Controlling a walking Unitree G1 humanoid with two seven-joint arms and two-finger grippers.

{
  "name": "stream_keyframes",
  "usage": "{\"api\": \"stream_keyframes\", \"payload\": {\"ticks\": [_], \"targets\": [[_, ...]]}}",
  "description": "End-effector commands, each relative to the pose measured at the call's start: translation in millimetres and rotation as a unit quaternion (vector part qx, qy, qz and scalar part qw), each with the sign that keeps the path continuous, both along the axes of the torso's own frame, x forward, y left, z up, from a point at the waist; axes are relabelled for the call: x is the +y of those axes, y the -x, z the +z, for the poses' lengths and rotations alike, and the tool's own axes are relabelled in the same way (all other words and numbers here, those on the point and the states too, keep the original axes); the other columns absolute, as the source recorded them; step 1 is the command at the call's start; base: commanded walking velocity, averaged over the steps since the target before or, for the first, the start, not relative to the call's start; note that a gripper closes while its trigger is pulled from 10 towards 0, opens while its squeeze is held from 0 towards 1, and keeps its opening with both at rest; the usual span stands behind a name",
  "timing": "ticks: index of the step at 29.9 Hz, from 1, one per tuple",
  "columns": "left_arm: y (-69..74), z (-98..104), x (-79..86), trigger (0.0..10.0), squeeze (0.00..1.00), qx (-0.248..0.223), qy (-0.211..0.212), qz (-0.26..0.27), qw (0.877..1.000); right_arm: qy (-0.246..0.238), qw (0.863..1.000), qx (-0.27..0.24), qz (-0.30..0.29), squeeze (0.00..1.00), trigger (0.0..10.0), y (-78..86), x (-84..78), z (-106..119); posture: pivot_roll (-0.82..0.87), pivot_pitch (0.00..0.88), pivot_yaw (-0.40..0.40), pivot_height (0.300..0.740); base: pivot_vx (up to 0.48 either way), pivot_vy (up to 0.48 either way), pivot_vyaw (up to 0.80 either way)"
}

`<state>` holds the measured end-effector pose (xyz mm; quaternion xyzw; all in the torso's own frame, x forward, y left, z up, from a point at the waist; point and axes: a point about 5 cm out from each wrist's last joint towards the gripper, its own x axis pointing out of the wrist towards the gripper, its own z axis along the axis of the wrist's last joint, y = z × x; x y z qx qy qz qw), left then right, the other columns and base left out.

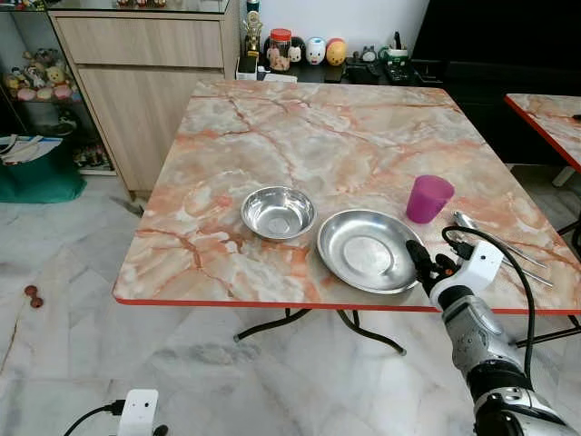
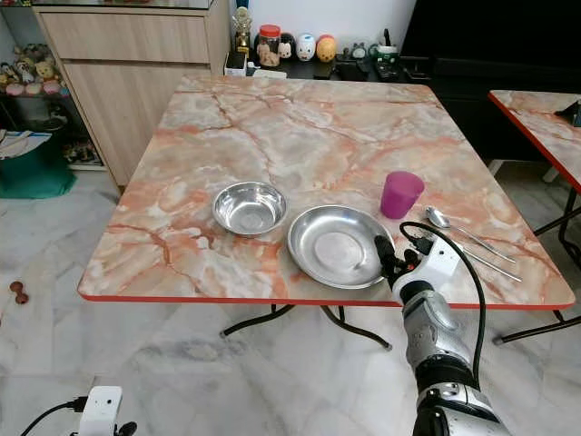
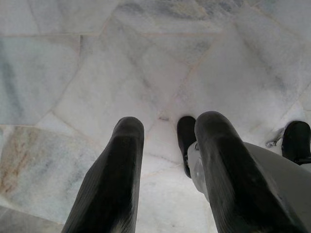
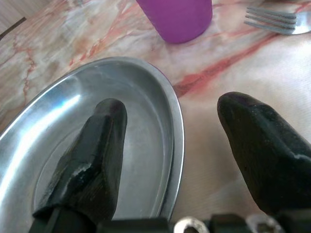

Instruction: Setting the table

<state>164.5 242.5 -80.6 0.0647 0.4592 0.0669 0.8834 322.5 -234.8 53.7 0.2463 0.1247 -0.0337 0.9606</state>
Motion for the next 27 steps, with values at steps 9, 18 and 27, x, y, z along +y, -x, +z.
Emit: {"api": "stream_keyframes", "payload": {"ticks": [9,18,27], "targets": [[4.5,-2.7,-2.6,10.0,0.0,0.008,0.001,0.001,1.0,-0.005,1.0,0.017,0.005,0.0,10.0,-0.2,0.9,-4.1,-0.01,0.0,-0.055,0.74,0.0,0.0,0.0],[6.7,-1.7,4.1,10.0,0.0,0.008,-0.003,0.001,1.0,-0.003,1.0,0.018,0.01,0.0,10.0,-1.8,6.3,-5.2,-0.01,0.0,-0.052,0.74,0.0,0.0,0.0],[5.7,-1.9,1.6,10.0,0.0,0.008,-0.002,-0.004,1.0,0.003,1.0,0.015,0.019,0.0,10.0,-5.6,11.7,-2.9,-0.01,0.0,-0.052,0.74,0.0,0.0,0.0]]}}
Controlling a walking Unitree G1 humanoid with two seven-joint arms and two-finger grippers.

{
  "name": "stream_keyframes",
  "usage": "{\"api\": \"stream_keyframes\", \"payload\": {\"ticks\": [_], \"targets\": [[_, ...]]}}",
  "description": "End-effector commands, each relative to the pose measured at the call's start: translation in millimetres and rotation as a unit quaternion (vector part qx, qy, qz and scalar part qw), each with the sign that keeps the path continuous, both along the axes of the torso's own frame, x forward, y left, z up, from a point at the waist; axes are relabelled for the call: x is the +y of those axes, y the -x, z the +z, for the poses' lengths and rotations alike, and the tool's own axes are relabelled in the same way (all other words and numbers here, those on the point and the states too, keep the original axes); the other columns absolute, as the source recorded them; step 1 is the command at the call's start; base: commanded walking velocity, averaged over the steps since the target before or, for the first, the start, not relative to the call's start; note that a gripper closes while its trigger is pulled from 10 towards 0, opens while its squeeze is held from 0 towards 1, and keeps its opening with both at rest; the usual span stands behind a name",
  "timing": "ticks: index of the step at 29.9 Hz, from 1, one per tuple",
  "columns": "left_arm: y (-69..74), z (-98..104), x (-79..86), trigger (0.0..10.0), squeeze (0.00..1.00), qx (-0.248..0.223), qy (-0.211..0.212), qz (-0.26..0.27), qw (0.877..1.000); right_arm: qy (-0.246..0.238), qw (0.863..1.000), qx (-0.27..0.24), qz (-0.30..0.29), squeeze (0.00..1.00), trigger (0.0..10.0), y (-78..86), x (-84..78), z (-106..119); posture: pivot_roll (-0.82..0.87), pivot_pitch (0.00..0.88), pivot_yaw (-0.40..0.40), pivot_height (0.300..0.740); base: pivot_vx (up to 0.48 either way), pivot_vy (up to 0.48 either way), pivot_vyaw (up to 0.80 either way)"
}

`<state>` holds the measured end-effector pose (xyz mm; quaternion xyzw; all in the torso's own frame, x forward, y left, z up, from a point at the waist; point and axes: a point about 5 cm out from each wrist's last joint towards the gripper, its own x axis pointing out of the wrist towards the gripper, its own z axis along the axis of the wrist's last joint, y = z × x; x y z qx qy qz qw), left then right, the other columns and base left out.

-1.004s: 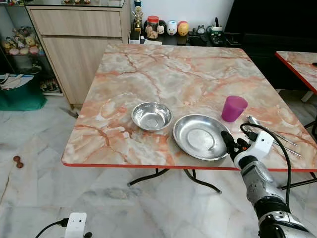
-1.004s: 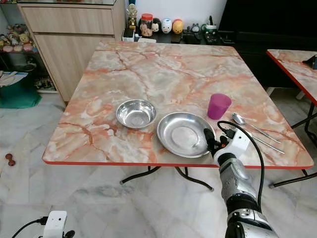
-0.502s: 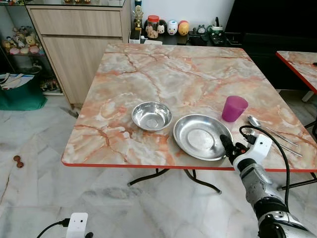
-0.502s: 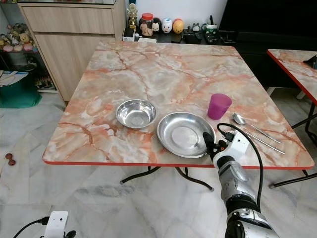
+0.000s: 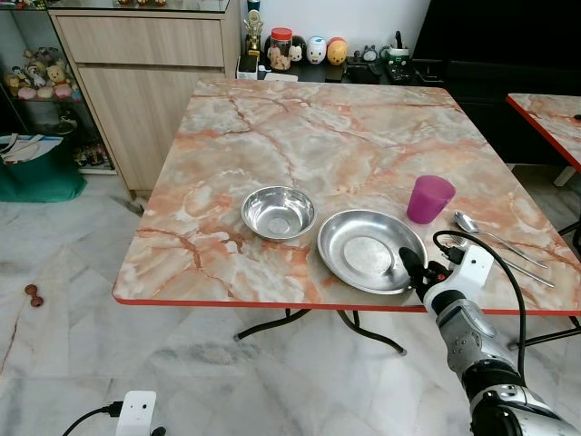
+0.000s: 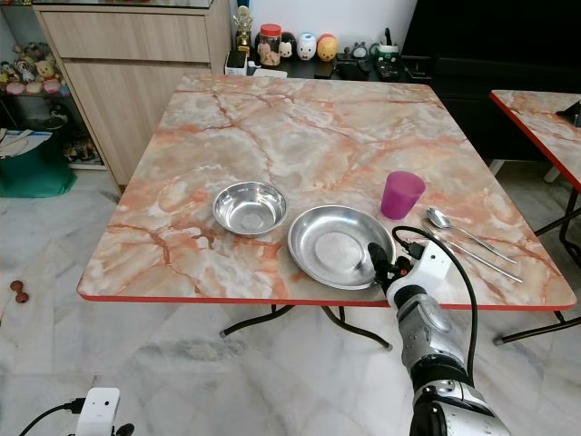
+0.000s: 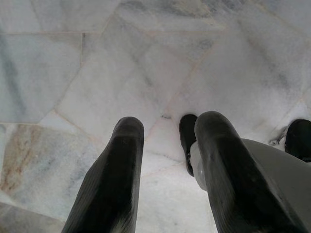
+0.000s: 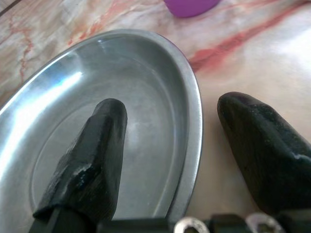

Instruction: Setting the table

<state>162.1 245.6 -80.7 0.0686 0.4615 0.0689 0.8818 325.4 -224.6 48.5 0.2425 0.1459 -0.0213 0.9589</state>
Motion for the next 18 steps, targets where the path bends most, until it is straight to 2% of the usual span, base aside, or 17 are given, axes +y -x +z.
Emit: {"api": "stream_keyframes", "payload": {"ticks": [1,13,14,15,18], "targets": [[3.4,-1.8,-1.4,10.0,0.0,0.005,0.002,-0.004,1.0,0.003,1.0,-0.002,0.002,0.0,10.0,-2.8,1.9,2.2,-0.01,0.0,-0.054,0.74,0.0,0.0,0.0],[3.7,-3.0,-5.1,10.0,0.0,0.008,0.005,-0.006,1.0,0.01,1.0,0.01,0.005,0.0,10.0,-1.8,3.9,-1.5,-0.01,0.0,-0.056,0.74,0.0,0.0,0.0],[3.7,-3.0,-5.0,10.0,0.0,0.008,0.005,-0.005,1.0,0.01,1.0,0.013,0.003,0.0,4.1,-1.1,3.8,-2.6,-0.01,0.0,-0.056,0.74,0.0,0.0,0.0],[3.9,-3.1,-4.8,10.0,0.0,0.008,0.005,-0.005,1.0,0.009,1.0,0.014,0.003,0.0,0.0,-0.4,4.0,-3.6,-0.01,0.0,-0.056,0.74,0.0,0.0,0.0],[4.5,-3.1,-3.8,10.0,0.0,0.009,0.006,-0.004,1.0,0.007,1.0,0.016,0.002,0.0,0.0,0.1,4.4,-4.5,-0.01,0.0,-0.056,0.74,0.0,0.0,0.0]]}}
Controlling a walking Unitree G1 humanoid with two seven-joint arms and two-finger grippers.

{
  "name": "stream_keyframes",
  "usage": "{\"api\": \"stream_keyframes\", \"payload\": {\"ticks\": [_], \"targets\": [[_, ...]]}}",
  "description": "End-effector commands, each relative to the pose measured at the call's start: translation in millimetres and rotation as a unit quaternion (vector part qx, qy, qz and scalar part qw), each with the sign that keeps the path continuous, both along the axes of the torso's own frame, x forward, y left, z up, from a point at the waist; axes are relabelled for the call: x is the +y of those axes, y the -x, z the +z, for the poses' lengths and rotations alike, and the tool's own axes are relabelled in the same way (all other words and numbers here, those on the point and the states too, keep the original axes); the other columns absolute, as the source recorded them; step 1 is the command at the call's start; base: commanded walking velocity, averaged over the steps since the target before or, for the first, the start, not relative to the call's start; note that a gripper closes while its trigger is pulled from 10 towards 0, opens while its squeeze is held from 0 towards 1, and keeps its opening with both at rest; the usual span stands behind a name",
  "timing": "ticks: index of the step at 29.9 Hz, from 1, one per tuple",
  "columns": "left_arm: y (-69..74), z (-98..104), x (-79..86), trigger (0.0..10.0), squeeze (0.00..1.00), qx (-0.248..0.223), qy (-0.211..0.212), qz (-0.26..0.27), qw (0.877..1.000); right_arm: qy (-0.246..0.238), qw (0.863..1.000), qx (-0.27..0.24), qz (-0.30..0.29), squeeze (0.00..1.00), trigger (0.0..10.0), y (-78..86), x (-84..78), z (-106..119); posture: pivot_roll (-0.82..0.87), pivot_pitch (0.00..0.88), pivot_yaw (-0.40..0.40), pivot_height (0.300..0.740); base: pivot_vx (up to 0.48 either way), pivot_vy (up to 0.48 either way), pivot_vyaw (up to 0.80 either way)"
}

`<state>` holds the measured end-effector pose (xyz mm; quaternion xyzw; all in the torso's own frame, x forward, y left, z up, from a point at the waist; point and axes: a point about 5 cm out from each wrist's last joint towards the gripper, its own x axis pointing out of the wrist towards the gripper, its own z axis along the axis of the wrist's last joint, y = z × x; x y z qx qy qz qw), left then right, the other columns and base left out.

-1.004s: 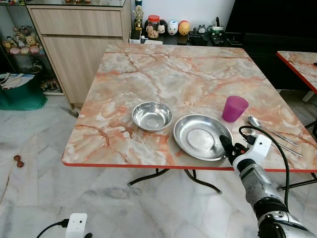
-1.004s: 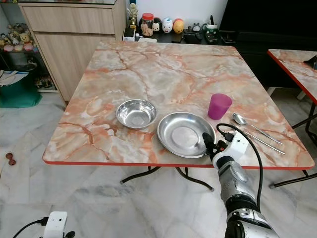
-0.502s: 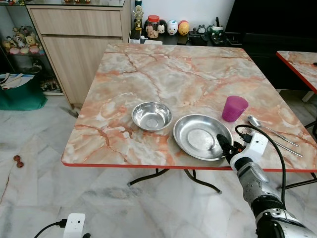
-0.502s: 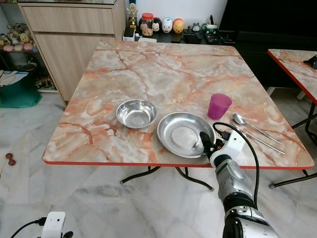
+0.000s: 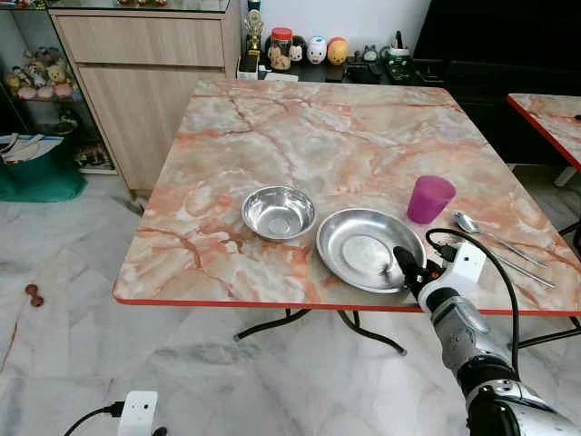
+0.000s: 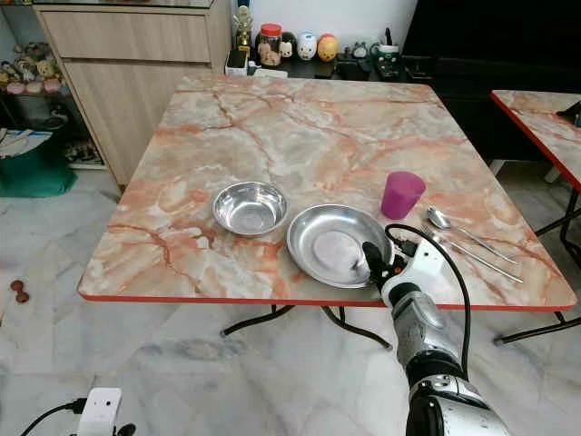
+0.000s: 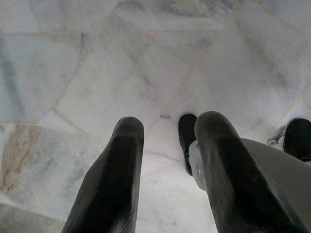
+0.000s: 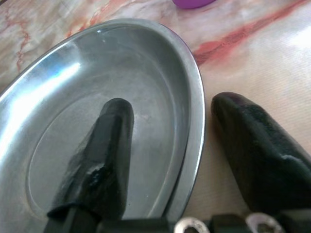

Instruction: Setting the table

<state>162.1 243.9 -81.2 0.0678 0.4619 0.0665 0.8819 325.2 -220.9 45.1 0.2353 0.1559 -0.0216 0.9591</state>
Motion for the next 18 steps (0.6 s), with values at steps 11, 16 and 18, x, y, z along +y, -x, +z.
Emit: {"api": "stream_keyframes", "payload": {"ticks": [11,16,18], "targets": [[6.3,-3.1,-1.3,10.0,0.0,0.011,0.005,0.0,1.0,0.002,1.0,0.005,0.005,0.0,0.0,-1.5,6.7,-1.3,-0.01,0.0,-0.052,0.74,0.0,0.0,0.0],[5.1,-2.4,-0.4,10.0,0.0,0.009,0.005,0.001,1.0,0.004,1.0,0.004,0.007,0.0,0.0,-2.3,8.7,-1.0,0.0,0.0,-0.051,0.74,0.0,0.0,0.0],[4.4,-2.1,-0.2,10.0,0.0,0.009,0.006,0.001,1.0,0.005,1.0,0.005,0.006,0.0,0.0,-2.3,9.1,-1.2,0.0,0.0,-0.05,0.74,0.0,0.0,0.0]]}}
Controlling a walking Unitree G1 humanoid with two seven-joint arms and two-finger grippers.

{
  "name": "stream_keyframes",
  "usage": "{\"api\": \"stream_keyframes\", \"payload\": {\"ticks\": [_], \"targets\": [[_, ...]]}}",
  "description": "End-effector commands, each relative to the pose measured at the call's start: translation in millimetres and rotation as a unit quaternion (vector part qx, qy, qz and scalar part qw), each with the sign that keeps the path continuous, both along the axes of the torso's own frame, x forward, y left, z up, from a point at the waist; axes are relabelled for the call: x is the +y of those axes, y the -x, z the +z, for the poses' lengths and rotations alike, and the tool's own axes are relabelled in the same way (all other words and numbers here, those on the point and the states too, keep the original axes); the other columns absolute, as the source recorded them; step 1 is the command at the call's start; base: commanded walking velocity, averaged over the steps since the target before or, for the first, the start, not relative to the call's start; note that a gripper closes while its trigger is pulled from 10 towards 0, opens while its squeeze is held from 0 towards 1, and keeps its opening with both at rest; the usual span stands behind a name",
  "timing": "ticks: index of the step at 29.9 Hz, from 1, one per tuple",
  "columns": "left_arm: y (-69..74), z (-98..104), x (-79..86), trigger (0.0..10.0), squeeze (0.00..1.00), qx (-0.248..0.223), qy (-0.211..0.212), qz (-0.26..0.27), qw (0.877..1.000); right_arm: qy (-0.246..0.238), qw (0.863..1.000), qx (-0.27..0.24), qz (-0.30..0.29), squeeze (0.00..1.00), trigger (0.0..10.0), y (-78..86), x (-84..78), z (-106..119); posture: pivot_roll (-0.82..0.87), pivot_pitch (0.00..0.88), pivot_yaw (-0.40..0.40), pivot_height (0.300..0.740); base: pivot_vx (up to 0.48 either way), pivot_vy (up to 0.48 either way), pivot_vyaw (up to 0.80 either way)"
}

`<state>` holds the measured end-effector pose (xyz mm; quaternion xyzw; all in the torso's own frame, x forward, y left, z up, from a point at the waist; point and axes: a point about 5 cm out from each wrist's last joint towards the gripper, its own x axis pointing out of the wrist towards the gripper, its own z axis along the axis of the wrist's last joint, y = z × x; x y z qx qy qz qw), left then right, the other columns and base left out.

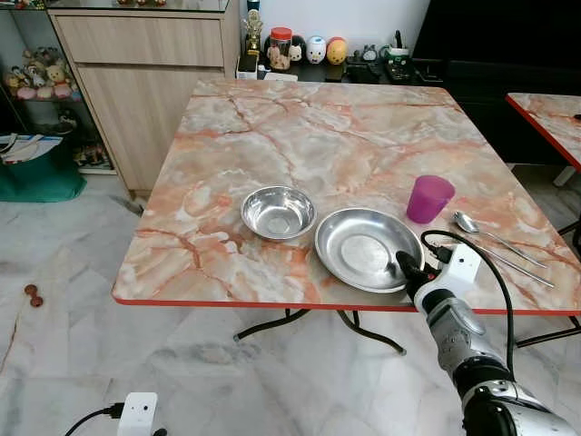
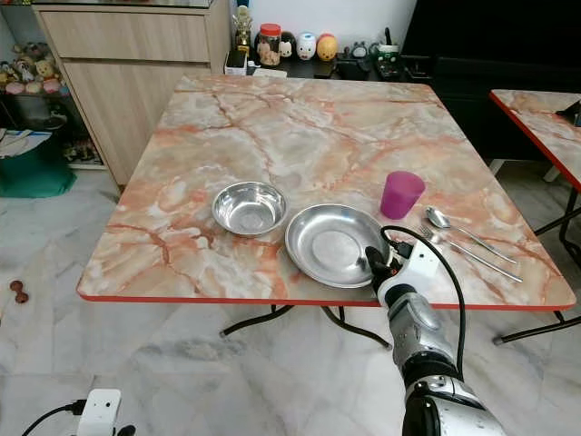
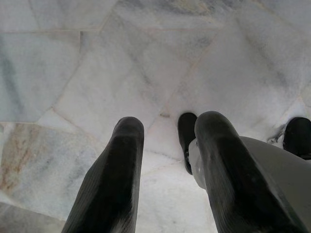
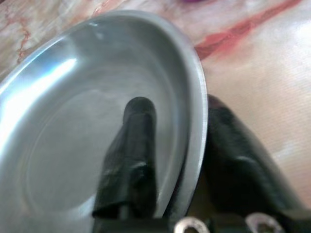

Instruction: Setting the table

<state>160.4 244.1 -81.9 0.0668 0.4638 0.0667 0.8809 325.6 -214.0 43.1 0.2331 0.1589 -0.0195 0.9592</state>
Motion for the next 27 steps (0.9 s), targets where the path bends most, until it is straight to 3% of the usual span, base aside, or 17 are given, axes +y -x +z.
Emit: {"api": "stream_keyframes", "payload": {"ticks": [1,13,17,18,19,27], "targets": [[2.7,-1.5,-0.5,10.0,0.0,0.007,0.005,0.001,1.0,0.003,1.0,0.003,0.003,0.0,0.0,-1.9,2.3,0.8,0.0,0.0,-0.05,0.74,0.0,0.0,0.0],[1.5,-1.2,-1.6,10.0,0.0,0.004,0.006,0.002,1.0,0.034,0.999,-0.016,-0.011,0.0,0.0,-3.5,0.3,5.6,0.0,0.0,-0.052,0.74,0.0,0.0,0.0],[1.1,-1.7,-4.2,10.0,0.0,0.003,0.006,0.001,1.0,0.033,0.997,-0.066,-0.025,0.0,0.0,-8.1,-1.4,18.2,0.0,0.0,-0.052,0.74,0.0,0.0,0.0],[1.1,-1.6,-3.9,10.0,0.0,0.003,0.006,0.001,1.0,0.037,0.995,-0.085,-0.035,0.0,7.3,-10.1,-3.1,24.2,0.0,0.0,-0.051,0.74,0.0,0.0,0.0],[1.1,-1.5,-3.5,10.0,0.0,0.003,0.006,0.001,1.0,0.036,0.994,-0.096,-0.039,0.0,10.0,-11.3,-3.7,27.5,0.0,0.0,-0.051,0.74,0.0,0.0,0.0],[1.6,-0.3,1.2,10.0,0.0,0.001,0.003,0.002,1.0,0.045,0.981,-0.179,-0.053,0.0,10.0,-18.0,-2.9,51.8,0.0,0.0,-0.048,0.74,0.0,0.0,0.0]]}}
